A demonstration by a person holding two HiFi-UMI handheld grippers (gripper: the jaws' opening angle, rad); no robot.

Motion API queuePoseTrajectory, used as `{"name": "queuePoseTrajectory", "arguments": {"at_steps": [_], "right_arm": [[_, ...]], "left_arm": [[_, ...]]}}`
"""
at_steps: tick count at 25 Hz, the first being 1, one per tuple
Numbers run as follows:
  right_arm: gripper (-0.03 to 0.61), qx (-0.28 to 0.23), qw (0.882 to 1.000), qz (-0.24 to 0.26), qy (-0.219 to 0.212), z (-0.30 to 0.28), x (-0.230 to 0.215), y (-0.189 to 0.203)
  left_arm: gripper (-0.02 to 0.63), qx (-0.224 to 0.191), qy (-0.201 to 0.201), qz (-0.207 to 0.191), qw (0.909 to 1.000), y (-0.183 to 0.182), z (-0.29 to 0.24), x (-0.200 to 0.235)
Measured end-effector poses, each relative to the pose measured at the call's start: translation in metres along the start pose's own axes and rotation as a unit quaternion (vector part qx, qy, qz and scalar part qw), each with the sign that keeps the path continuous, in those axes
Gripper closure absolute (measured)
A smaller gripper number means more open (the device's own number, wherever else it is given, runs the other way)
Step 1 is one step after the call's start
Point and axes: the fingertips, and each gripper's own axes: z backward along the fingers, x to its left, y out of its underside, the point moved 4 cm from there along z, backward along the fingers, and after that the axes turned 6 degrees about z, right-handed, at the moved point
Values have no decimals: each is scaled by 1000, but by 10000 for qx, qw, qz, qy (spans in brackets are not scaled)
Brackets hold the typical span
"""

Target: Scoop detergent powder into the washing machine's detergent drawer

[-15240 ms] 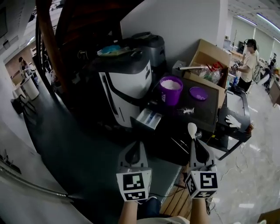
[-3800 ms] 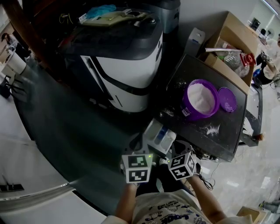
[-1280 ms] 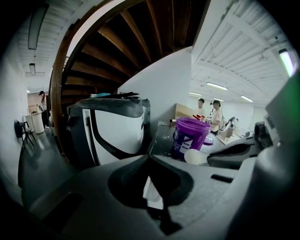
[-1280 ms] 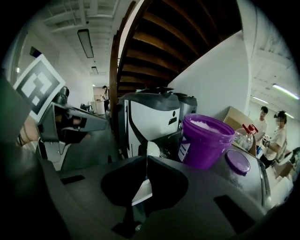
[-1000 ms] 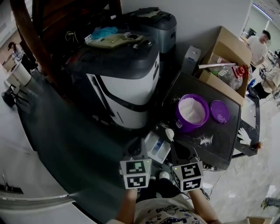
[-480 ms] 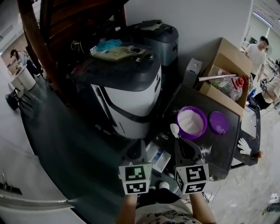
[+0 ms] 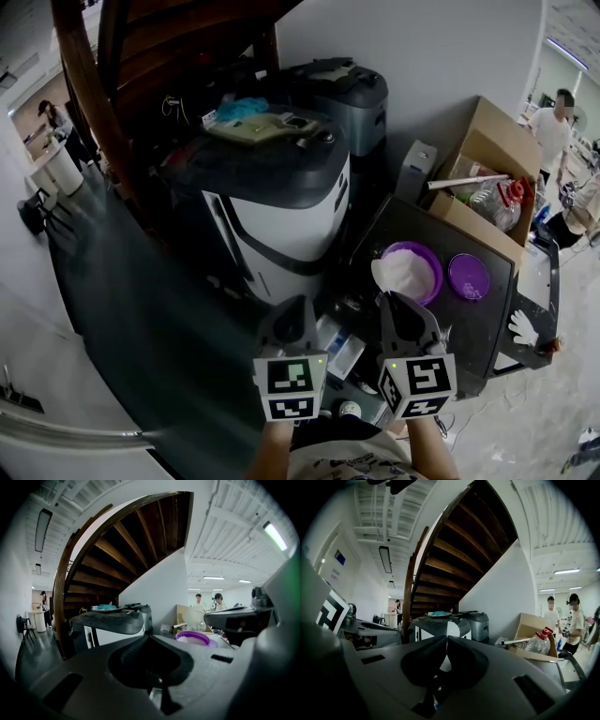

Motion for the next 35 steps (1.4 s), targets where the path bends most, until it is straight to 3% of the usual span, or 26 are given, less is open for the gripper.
{"name": "queuePoseTrajectory", "arguments": {"at_steps": [14,35], "right_arm": [[558,-264,9996,-127,50,2,-11,-15],[558,-250,9994,-234,94,2,-18,-11]], "left_arm": [[612,-186,-59,-91,9998,-15,3,-5],[612,-194,-111,-88,9997,-14,4,-6]]}}
